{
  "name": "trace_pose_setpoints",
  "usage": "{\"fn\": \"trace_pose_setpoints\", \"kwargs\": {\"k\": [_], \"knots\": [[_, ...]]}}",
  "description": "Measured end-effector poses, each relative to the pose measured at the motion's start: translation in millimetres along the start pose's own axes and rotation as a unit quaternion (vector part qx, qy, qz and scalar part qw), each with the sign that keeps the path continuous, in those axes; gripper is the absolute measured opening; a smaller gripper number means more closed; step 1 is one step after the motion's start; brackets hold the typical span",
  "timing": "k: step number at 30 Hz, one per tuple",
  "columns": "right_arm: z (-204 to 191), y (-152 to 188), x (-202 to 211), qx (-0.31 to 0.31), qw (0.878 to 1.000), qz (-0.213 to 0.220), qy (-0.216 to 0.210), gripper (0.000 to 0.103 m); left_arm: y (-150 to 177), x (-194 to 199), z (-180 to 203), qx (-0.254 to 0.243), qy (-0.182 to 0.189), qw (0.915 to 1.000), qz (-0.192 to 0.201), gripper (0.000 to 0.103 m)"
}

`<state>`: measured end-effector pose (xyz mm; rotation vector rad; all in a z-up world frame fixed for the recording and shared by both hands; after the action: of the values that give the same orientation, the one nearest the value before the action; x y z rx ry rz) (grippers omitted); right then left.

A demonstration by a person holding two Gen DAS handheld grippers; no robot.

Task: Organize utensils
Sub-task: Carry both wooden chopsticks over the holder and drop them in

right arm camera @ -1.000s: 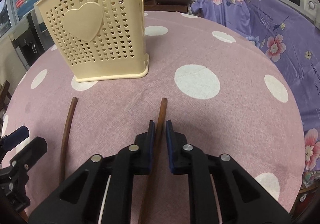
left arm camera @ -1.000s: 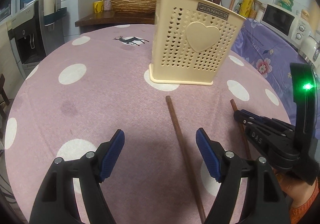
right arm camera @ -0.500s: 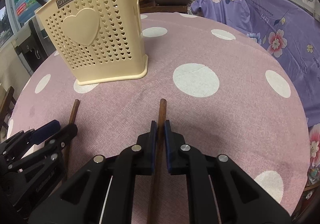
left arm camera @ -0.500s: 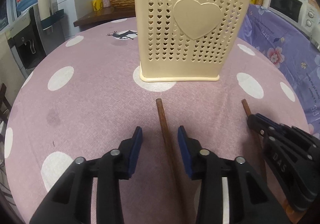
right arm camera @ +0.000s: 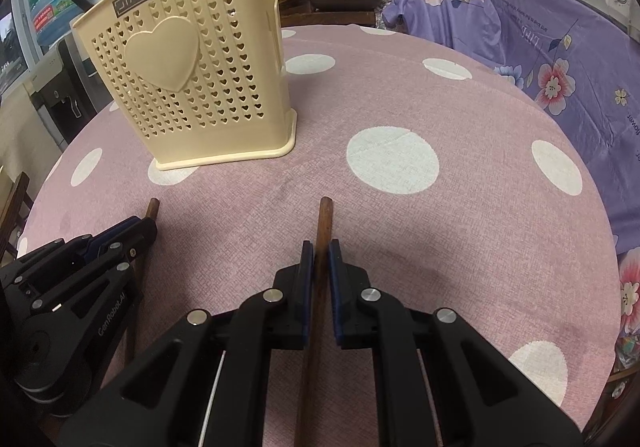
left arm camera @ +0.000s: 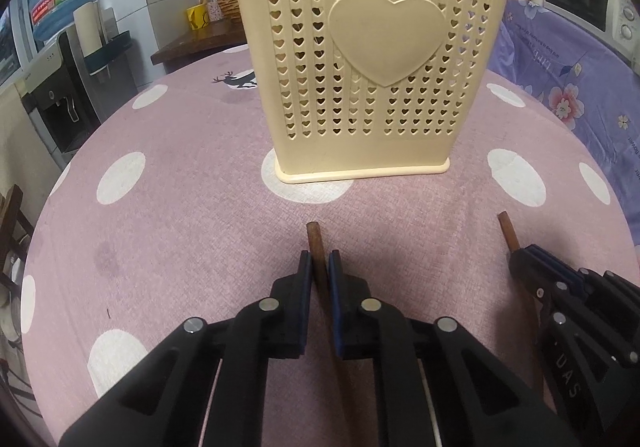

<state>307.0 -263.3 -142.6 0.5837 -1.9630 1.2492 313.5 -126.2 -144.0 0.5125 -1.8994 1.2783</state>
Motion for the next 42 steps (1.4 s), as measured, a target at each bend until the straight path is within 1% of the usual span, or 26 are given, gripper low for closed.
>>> {"fn": "trace_pose_setpoints", "kwargs": {"k": [5, 9, 12, 14, 18, 22, 25, 30, 35, 42], "knots": [[0.0, -0.1, -0.1, 0.003, 1.0, -0.001, 0.001, 0.009, -1.4, -0.5, 0.2, 0.001, 0.01, 1.0, -0.001, 0.009], [-0.6, 0.5, 0.4, -0.004, 1.0, -0.003, -0.006, 0.009, -1.7, -0.6, -1.6, 0.01, 0.024, 0.9997, 0.001, 0.009], [-2.0, -2.5, 5.6, -0.009, 1.0, 0.003, -0.021, 0.009, -1.7, 3.1, -1.8, 0.018, 0.036, 0.9992, 0.007, 0.008], [-5.0, -5.8, 13.3, -0.015, 0.999, 0.01, -0.041, 0.008, -3.3, 9.7, -2.9, 0.019, 0.037, 0.999, 0.018, 0.008], [-9.6, -14.7, 32.5, -0.017, 0.997, 0.031, -0.072, 0.008, -11.1, 34.9, -9.4, 0.032, 0.05, 0.997, 0.05, 0.008], [-14.8, -27.4, 61.4, -0.012, 0.992, 0.061, -0.105, 0.008, -24.4, 73.8, -22.3, 0.043, 0.055, 0.9926, 0.099, 0.008], [-22.2, -38.0, 90.4, -0.001, 0.987, 0.091, -0.131, 0.008, -36.1, 108.9, -33.2, 0.047, 0.055, 0.987, 0.143, 0.008], [-33.6, -56.9, 140.7, 0.013, 0.975, 0.139, -0.171, 0.008, -53.7, 151.9, -51.9, 0.056, 0.044, 0.9776, 0.198, 0.008], [-41.7, -68.3, 166.3, 0.029, 0.97, 0.162, -0.18, 0.008, -62.9, 171.6, -60.1, 0.058, 0.035, 0.9723, 0.223, 0.008], [-49.6, -74.6, 175.2, 0.041, 0.968, 0.167, -0.18, 0.008, -70.0, 183.9, -64.0, 0.053, 0.035, 0.9687, 0.24, 0.008]]}}
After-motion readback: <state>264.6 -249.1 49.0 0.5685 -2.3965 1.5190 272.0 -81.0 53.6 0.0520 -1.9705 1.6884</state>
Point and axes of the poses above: each gripper's, at about its wrist camera, not at the fingertips, and x roughly against the way its jaws point, z to its right, y to its underside, the point moved 9 cm from there along -x, roughly the way its jaws point, and after that the axes turned 15 degrees about -x, right-handed, at the moved point
